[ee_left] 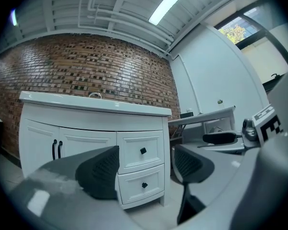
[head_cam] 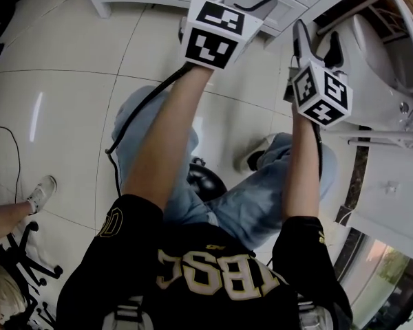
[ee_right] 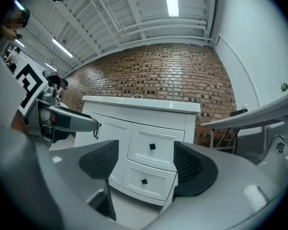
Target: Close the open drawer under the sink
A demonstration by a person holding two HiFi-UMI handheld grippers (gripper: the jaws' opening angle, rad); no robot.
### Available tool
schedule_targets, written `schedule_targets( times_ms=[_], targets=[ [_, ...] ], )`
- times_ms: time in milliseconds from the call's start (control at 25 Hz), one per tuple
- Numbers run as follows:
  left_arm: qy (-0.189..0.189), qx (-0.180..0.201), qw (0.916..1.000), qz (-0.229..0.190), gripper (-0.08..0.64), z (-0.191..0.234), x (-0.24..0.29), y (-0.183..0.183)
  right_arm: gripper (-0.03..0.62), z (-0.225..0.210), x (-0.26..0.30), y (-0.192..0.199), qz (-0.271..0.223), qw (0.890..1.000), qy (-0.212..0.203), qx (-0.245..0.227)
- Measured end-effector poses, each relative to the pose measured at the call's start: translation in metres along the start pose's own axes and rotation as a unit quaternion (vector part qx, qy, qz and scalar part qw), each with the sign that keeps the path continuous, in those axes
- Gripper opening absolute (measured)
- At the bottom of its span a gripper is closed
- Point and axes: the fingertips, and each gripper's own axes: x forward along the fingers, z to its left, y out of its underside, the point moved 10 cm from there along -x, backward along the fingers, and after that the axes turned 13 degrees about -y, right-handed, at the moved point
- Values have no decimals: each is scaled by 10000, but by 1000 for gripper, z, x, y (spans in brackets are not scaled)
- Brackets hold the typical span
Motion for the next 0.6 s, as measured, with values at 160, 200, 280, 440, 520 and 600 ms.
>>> schedule_targets(
  times_ms=[160, 200, 280, 440, 520, 600],
  targets=[
    [-123, 38, 9999, -84, 364, -2, 3, -5, 354, -7, 8, 1, -21, 9999, 42, 148],
    [-173, 73, 9998, -97, 364, -1, 4, -5, 354, -8, 12, 2, -15, 9998, 35, 196],
    [-270, 95, 9996, -86, 364, -1, 5, -4, 353, -9, 19, 5, 3, 9996, -15, 286],
    [-442, 117, 9989, -65, 364, -6, 14, -4, 350, -19, 34, 9, 14, 9995, -145, 268],
    [-489, 184, 9986, -98, 364, -11, 21, -9, 350, -30, 37, 9, 15, 9999, -79, 147],
    [-514, 232, 9983, -158, 364, -18, 28, -15, 350, -44, 38, 9, 6, 10000, 42, 19]
  ],
)
